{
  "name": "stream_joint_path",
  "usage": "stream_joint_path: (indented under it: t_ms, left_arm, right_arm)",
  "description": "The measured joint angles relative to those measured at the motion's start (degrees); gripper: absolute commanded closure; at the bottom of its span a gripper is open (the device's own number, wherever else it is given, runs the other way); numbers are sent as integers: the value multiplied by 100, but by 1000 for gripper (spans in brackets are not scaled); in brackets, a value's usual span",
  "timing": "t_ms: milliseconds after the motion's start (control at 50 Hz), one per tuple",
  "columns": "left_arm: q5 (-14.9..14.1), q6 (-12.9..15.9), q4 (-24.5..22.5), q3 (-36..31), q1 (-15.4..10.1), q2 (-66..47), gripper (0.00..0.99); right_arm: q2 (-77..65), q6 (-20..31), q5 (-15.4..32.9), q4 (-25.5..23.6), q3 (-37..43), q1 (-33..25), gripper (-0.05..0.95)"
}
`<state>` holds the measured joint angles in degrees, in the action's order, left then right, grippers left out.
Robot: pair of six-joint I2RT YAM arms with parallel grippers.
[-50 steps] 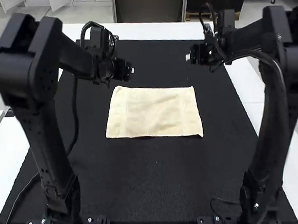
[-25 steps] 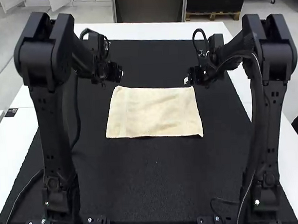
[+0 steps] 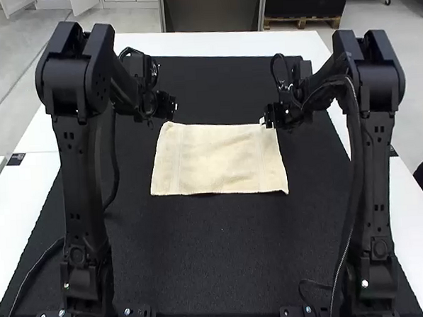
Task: Fold the towel.
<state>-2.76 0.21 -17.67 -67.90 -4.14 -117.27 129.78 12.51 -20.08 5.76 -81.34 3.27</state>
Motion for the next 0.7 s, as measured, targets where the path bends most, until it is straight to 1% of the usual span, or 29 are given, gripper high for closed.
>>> stream_joint_path:
  t_ms: [40, 80, 180, 240, 320, 460, 600, 620, 640, 700]
  left_arm:
    - [0, 2, 0, -17, 0, -2, 41]
    - [0, 2, 4, -55, 2, -9, 41]
    - [0, 2, -4, -116, 0, -57, 41]
    - [0, 2, -15, -131, 0, -107, 62]
    - [0, 2, -11, -133, 0, -234, 61]
    - [0, -2, 157, -136, 0, -557, 52]
    - [0, -2, 131, -138, 0, -813, 56]
    - [0, -2, 127, -138, 0, -835, 57]
    - [0, -2, 129, -142, 0, -850, 62]
    - [0, -4, 203, -192, 0, -883, 113]
  right_arm:
    - [92, 7, 0, 0, -103, 0, 239]
    - [151, 2, 0, 0, -164, -2, 269]
    - [190, -7, 0, -2, -229, 0, 269]
    - [192, -9, 0, 4, -262, 0, 269]
    - [190, -11, 0, 13, -284, -2, 269]
    - [190, -9, -2, -109, -286, -2, 269]
    - [190, -7, -7, -136, -278, 0, 272]
    - [190, -7, -9, -136, -269, 0, 302]
    - [190, -7, -13, -136, -258, 0, 357]
    - [190, -4, -24, -138, -212, 0, 426]
